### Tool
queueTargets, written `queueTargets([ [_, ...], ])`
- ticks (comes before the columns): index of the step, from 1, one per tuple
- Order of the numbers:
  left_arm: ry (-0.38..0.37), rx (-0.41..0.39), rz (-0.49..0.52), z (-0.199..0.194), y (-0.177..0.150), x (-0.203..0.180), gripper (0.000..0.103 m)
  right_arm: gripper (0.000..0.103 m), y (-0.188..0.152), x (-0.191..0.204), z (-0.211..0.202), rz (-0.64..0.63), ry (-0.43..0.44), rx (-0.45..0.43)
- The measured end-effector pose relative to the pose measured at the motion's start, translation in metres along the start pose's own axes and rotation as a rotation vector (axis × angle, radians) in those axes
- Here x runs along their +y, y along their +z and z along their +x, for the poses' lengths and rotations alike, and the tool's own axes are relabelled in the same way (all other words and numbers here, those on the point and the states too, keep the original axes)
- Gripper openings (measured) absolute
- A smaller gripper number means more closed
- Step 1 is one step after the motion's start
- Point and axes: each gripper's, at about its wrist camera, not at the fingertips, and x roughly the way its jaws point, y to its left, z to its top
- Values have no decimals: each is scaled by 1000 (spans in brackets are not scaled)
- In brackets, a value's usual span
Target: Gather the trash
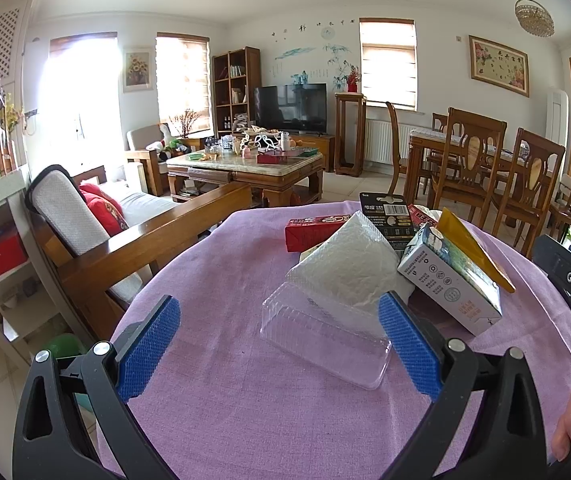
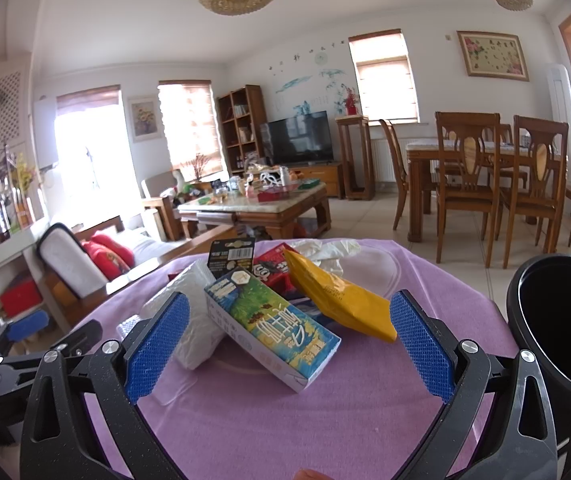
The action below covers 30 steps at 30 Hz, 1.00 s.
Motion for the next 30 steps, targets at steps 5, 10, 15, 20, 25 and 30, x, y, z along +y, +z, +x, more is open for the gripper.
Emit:
queueTargets([
  [5, 0, -1, 1, 0, 0, 0, 98, 99, 0, 0, 0, -1, -1, 0],
  [10, -113, 15, -38, 0, 2, 16, 98, 99, 1, -6, 5, 17, 50, 48],
  [15, -249, 92, 14, 10, 12, 68, 98, 99, 15, -26, -1, -137, 153, 102],
  [20, -372, 154, 134, 34, 17, 66, 98, 97, 11, -5, 19, -298, 284, 190],
  [25, -470, 311, 210, 79, 12, 20, 98, 77, -7, 35, 56, -419, 286, 293],
  [30, -495, 367, 147, 97, 9, 9, 98, 67, -9, 47, 87, -504, 208, 335],
])
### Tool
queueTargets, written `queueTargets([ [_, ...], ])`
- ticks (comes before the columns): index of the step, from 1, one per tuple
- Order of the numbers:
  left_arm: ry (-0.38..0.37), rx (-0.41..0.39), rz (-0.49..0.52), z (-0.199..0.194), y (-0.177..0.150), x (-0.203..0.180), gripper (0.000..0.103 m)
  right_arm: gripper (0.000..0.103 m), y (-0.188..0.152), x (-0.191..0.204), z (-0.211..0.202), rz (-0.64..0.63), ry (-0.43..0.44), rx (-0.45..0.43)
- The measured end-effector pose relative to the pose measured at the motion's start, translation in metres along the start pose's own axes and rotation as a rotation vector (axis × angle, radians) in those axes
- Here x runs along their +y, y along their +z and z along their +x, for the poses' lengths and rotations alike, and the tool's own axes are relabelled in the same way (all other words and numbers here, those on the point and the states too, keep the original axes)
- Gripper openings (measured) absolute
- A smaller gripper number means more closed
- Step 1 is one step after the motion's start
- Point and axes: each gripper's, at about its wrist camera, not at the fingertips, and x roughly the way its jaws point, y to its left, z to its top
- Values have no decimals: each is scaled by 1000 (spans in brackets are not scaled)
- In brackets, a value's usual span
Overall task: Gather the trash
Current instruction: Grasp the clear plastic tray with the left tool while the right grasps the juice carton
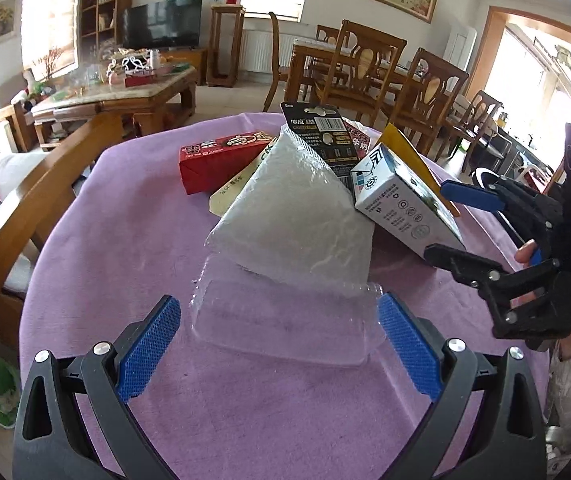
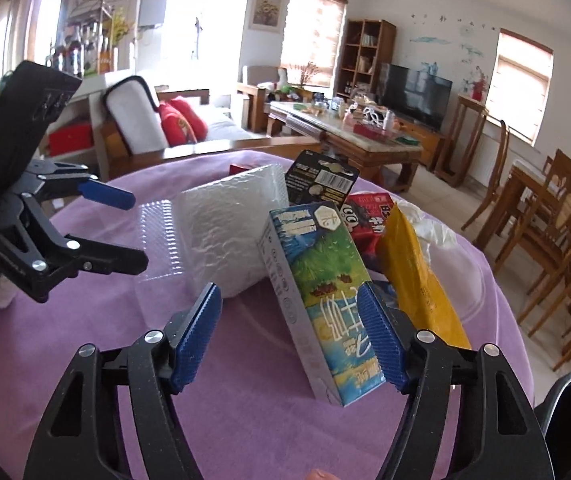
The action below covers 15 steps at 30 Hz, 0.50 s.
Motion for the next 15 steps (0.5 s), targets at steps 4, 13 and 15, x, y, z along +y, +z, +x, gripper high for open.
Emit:
queueTargets([
  [4, -17, 38, -38, 9, 0, 1, 98, 62, 6, -4, 15, -13, -44, 22],
  [13, -8, 78, -193, 5, -6, -3, 98, 77, 13, -13, 41, 47, -32, 109],
  [15, 1, 102, -247, 10, -7, -2, 98, 74, 9, -18, 43, 82, -21, 105],
])
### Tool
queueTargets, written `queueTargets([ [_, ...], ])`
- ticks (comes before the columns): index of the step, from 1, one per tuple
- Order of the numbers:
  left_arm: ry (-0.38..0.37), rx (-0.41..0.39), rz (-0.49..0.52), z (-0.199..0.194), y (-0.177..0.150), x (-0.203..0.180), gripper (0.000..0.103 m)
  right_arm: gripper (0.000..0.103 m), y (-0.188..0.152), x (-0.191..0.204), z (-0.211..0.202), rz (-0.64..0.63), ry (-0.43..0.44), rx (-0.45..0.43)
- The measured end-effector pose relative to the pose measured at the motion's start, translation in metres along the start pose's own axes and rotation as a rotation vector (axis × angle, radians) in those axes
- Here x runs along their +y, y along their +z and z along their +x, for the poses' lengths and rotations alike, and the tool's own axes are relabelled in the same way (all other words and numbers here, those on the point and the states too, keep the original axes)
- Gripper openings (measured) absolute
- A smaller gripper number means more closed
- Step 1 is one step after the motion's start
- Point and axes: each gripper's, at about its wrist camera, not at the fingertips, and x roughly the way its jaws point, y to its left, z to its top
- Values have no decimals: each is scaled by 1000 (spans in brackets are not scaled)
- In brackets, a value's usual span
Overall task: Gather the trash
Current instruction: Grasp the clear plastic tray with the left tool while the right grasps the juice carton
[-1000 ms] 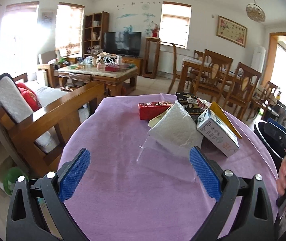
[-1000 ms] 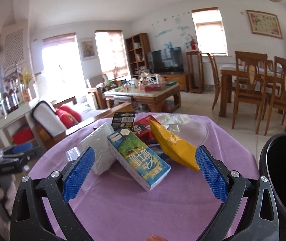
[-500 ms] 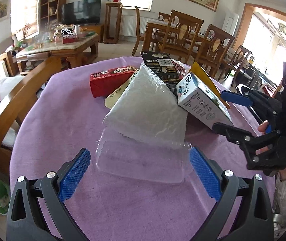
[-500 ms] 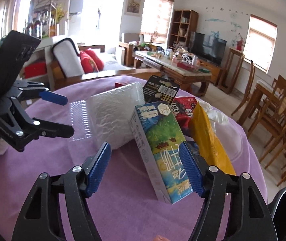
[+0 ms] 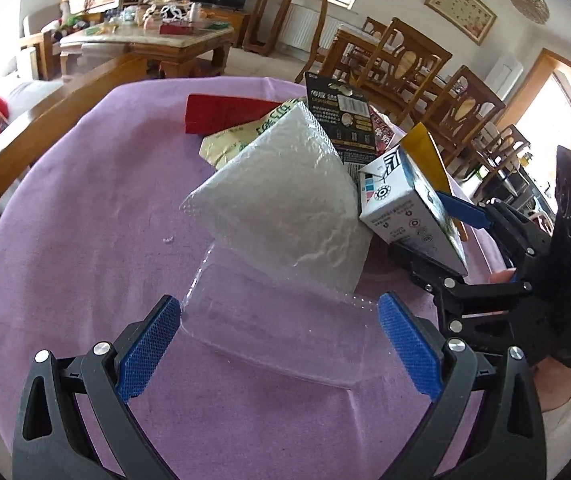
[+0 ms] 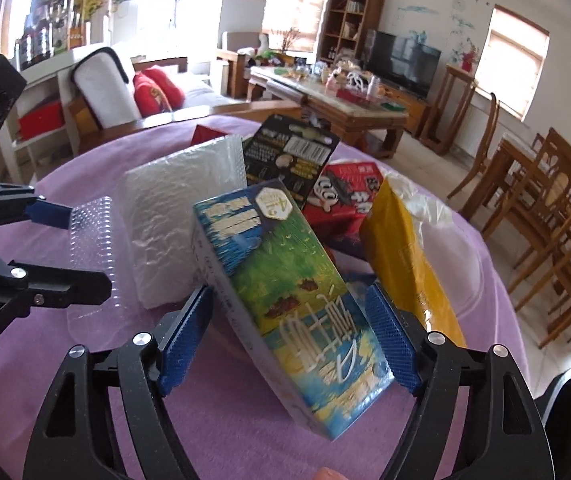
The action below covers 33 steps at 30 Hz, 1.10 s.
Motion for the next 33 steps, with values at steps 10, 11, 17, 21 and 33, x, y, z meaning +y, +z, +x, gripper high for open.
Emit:
queueTargets([
  [10, 16, -72, -155, -19, -11, 14, 69, 48, -39, -20, -68, 227, 193, -72],
  [11, 11, -82, -166, -25, -12, 18, 62, 48, -44, -21, -77, 246, 206, -86],
  [17, -102, -69, -255, -41, -18, 37, 42, 48, -62, -14, -105, 307, 257, -119],
  [21, -58, -105, -332, -39, -20, 21, 87, 48, -59, -8, -101, 333, 238, -111],
  [33, 107, -121, -274, -7, -19, -17, 81, 48, -66, -5, -112, 327, 205, -132],
])
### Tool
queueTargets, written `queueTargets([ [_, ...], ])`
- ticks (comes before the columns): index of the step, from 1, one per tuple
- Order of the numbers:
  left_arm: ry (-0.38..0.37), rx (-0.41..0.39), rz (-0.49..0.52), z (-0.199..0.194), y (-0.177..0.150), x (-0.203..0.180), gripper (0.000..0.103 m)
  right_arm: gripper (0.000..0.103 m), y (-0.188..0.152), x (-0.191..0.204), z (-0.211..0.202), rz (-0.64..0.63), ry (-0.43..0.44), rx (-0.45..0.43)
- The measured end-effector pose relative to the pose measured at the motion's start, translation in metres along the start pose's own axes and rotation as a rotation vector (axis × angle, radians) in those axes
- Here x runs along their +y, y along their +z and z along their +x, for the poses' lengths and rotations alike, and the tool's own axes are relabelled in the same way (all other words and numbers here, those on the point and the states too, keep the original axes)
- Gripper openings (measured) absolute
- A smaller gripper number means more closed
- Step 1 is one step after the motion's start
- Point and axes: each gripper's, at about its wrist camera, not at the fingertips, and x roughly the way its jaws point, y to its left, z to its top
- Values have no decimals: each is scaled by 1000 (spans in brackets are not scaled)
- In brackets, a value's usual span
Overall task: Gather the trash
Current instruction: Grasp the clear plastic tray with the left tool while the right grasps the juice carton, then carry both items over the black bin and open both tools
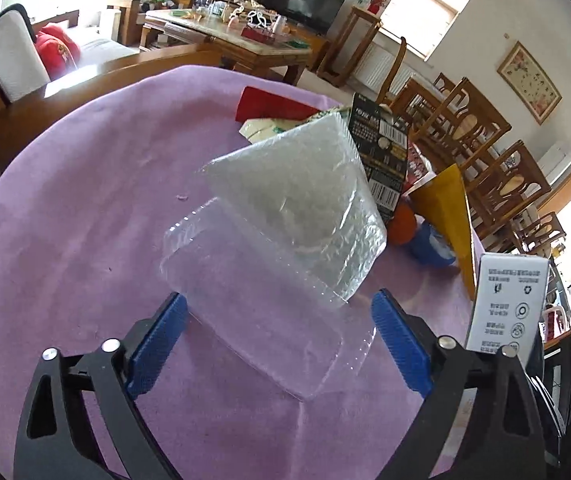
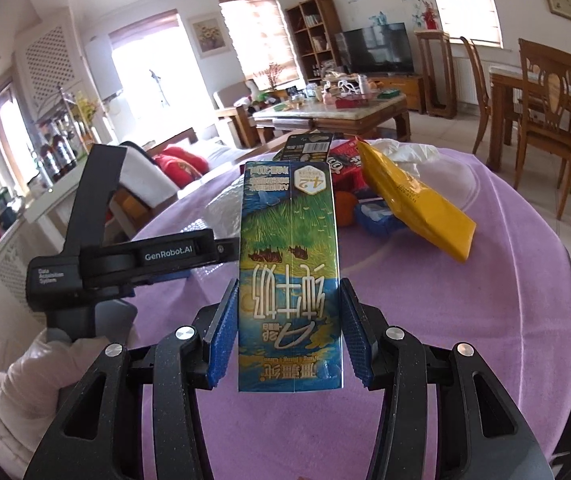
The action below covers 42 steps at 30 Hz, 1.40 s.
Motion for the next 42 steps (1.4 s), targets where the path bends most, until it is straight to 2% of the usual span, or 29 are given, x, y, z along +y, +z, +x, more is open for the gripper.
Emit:
queueTargets([
  [1, -25, -1, -4, -3, 0, 8, 69, 48, -2, -1, -2, -1, -3, 0],
  [4, -74, 17, -3, -15, 6, 31, 52, 48, -3, -4, -7, 11, 0, -14],
  [6, -71, -1, 22, -29, 7, 41, 43, 48, -2, -3, -11, 24, 21, -32],
  [8, -51, -20, 77, -39, 6, 44, 40, 48, -2, 4, -7, -12, 10, -17],
  [12, -74, -29, 123, -51, 0, 52, 38, 48, -2, 13, 0, -28, 19, 6],
  [16, -113, -50, 144, -62, -2, 44, 38, 48, 6, 10, -22, -54, 4, -30],
  [19, -166, -83, 189, -77, -6, 28, 38, 48, 12, -13, -55, -46, -28, -75],
  [22, -261, -87, 251, -86, -10, -11, 38, 48, 13, -54, -97, 1, -120, -133],
  [25, -370, -66, 330, -82, -17, -68, 38, 48, 7, -107, -136, 83, -228, -171],
  [28, -449, -26, 409, -68, -27, -129, 38, 48, -13, -165, -166, 177, -319, -191],
  [31, -517, 33, 474, -43, -41, -189, 37, 48, -42, -214, -183, 265, -367, -187],
  [36, -551, 115, 545, 1, -58, -261, 37, 48, -81, -265, -190, 342, -392, -168],
  [42, -510, 185, 616, 53, -77, -314, 37, 48, -106, -295, -181, 349, -441, -124],
])
